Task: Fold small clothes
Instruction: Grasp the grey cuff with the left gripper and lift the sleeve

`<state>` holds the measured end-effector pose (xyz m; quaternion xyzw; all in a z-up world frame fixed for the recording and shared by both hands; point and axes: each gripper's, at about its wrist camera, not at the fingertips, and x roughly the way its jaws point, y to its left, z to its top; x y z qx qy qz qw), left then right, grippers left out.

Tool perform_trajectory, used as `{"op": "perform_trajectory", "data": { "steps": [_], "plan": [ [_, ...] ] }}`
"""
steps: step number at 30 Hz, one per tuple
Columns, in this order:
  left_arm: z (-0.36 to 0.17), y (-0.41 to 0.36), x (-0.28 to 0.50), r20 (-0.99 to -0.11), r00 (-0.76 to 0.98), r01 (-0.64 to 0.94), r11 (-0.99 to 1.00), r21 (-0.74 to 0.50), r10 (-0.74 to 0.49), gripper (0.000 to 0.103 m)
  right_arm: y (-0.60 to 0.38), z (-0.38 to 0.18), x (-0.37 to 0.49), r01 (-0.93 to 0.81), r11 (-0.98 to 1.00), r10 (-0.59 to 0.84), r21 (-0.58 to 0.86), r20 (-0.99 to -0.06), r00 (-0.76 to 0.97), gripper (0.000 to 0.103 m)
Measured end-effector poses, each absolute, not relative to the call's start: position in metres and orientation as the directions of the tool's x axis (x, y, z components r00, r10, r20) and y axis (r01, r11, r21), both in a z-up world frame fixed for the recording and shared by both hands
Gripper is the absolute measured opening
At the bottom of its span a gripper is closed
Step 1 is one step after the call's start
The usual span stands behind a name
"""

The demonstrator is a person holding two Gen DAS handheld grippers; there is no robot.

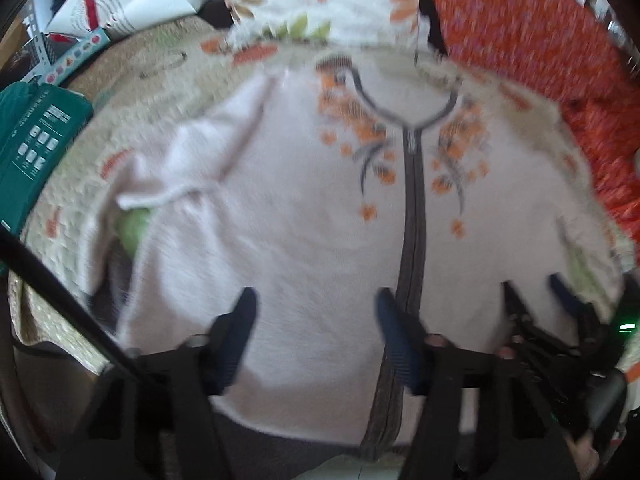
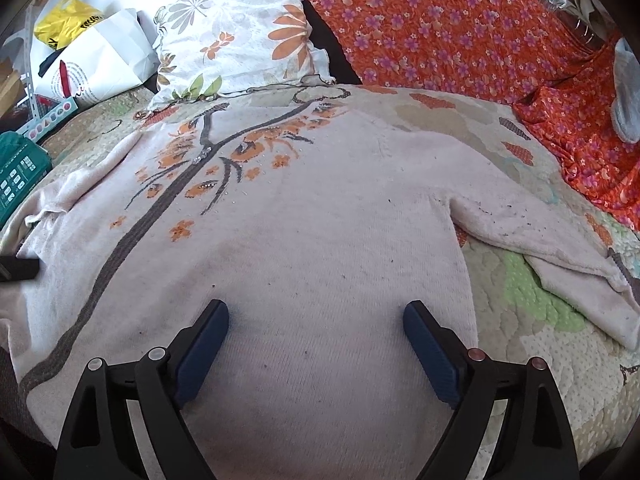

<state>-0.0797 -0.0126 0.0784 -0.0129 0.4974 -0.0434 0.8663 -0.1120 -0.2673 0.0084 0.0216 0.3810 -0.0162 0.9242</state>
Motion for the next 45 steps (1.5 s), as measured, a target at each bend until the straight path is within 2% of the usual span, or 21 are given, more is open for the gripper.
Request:
{"op": "perform_trajectory", "data": {
  "steps": [4,6,7,9,14,17,19,20,22,24,27,28,30,32,34,35,42,45],
  "plan": [
    [0.115,0.05,-0.078,-0.82,0.571,-0.063,0.994,-0.088,-0.037,0.056,-0.267,0.008,-0.112,0.043,0.999,-0.012,0.026,-0.696,0.718,0.093],
    [0.121,0.088,-0.074,-0.81,0.586,-0.146,0.986,-0.078,0.022,0.061,-0.266,0.007,-0.113,0.044,0.999,-0.015,0.023,-0.693,0.721,0.093],
    [0.121,0.104,-0.071,-0.812,0.581,-0.184,0.98,-0.071,0.051,0.067,-0.266,0.007,-0.112,0.044,0.999,-0.017,0.021,-0.692,0.722,0.093],
    [0.113,0.136,-0.066,-0.824,0.562,-0.234,0.969,-0.076,0.071,0.07,-0.265,0.007,-0.113,0.045,0.999,-0.019,0.02,-0.689,0.724,0.093],
    [0.075,0.17,-0.047,-0.863,0.504,-0.21,0.973,-0.092,0.027,0.071,-0.263,0.006,-0.114,0.052,0.999,-0.033,0.007,-0.678,0.734,0.093],
    [0.05,0.185,-0.036,-0.877,0.479,-0.21,0.965,-0.157,-0.038,0.071,-0.261,0.006,-0.116,0.061,0.998,-0.048,-0.004,-0.671,0.739,0.093],
    [0.034,0.191,-0.026,-0.891,0.453,-0.22,0.968,-0.121,-0.009,0.071,-0.259,0.006,-0.118,0.073,0.997,-0.067,-0.018,-0.667,0.742,0.093],
    [0.029,0.191,-0.023,-0.898,0.441,-0.211,0.973,-0.096,0.007,0.048,-0.257,0.005,-0.119,0.082,0.996,-0.082,-0.031,-0.665,0.743,0.093],
    [0.022,0.198,-0.012,-0.911,0.412,-0.179,0.978,-0.106,-0.023,0.011,-0.254,0.006,-0.119,0.095,0.994,-0.108,-0.056,-0.661,0.742,0.094],
    [0.032,0.22,-0.005,-0.903,0.425,-0.204,0.965,-0.165,-0.064,0.007,-0.251,0.006,-0.119,0.108,0.991,-0.136,-0.084,-0.659,0.74,0.096],
    [0.063,0.265,0.006,-0.865,0.493,-0.33,0.94,-0.083,0.097,0.007,-0.251,0.006,-0.119,0.121,0.988,-0.154,-0.096,-0.66,0.736,0.098],
    [0.076,0.283,0.008,-0.844,0.507,-0.395,0.917,-0.048,0.174,0.007,-0.251,0.005,-0.118,0.127,0.987,-0.16,-0.098,-0.66,0.734,0.098],
    [0.093,0.309,0.006,-0.814,0.523,-0.48,0.876,-0.039,0.25,0.014,-0.251,0.005,-0.118,0.136,0.985,-0.169,-0.101,-0.661,0.731,0.1],
    [0.106,0.331,-0.007,-0.784,0.577,-0.507,0.853,-0.123,0.23,0.048,-0.251,0.005,-0.117,0.143,0.984,-0.179,-0.108,-0.66,0.729,0.1],
    [0.108,0.339,-0.026,-0.758,0.621,-0.51,0.836,-0.2,0.198,0.063,-0.25,0.006,-0.117,0.149,0.982,-0.188,-0.116,-0.661,0.727,0.101],
    [0.103,0.342,-0.038,-0.752,0.638,-0.508,0.824,-0.251,0.165,0.067,-0.25,0.006,-0.117,0.15,0.982,-0.191,-0.119,-0.661,0.726,0.101],
    [0.025,0.351,-0.041,-0.774,0.614,-0.495,0.689,-0.53,-0.154,0.066,-0.249,0.006,-0.117,0.162,0.977,-0.212,-0.137,-0.66,0.721,0.102],
    [0.013,0.356,-0.025,-0.745,0.646,-0.502,0.642,-0.58,-0.167,0.066,-0.248,0.006,-0.117,0.165,0.976,-0.219,-0.144,-0.659,0.72,0.102]
  ]
}}
